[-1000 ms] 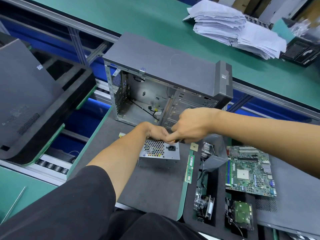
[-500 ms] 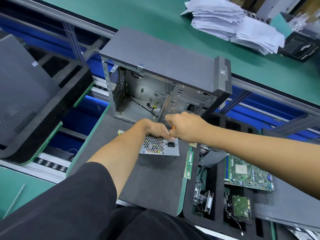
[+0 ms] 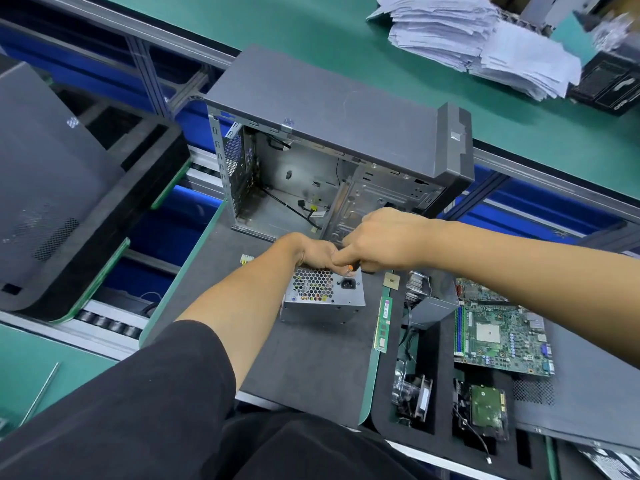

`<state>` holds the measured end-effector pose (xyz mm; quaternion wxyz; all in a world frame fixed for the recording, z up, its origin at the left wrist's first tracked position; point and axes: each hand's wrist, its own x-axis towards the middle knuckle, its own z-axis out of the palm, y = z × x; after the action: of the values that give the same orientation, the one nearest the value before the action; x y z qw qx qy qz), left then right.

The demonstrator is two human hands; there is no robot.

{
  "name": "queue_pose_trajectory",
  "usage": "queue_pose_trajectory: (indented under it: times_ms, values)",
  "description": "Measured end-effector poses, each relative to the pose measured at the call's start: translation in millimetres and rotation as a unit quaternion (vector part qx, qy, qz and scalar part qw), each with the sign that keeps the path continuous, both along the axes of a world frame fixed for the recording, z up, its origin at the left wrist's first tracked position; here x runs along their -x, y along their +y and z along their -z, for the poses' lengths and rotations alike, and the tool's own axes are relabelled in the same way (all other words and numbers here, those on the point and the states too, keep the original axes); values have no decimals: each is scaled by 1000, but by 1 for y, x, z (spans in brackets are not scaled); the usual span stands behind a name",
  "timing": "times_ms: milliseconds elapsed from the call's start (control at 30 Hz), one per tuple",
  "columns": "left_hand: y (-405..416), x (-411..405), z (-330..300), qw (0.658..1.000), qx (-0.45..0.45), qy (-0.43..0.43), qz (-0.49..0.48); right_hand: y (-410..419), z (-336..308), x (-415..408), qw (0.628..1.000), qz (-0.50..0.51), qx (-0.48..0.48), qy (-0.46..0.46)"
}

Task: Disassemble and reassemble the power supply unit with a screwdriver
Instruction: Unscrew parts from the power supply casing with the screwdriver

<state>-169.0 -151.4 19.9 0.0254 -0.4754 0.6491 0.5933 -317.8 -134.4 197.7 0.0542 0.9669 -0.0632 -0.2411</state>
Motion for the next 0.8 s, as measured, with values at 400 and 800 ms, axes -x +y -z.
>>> queue_pose_trajectory:
  times_ms: [400, 800]
  values:
    - [2, -2, 5, 999, -20, 29, -34, 3, 7, 8, 975, 177, -107, -79]
    - [-1, -4, 6, 997, -61, 26, -38, -7, 6, 16, 983, 143, -106, -32]
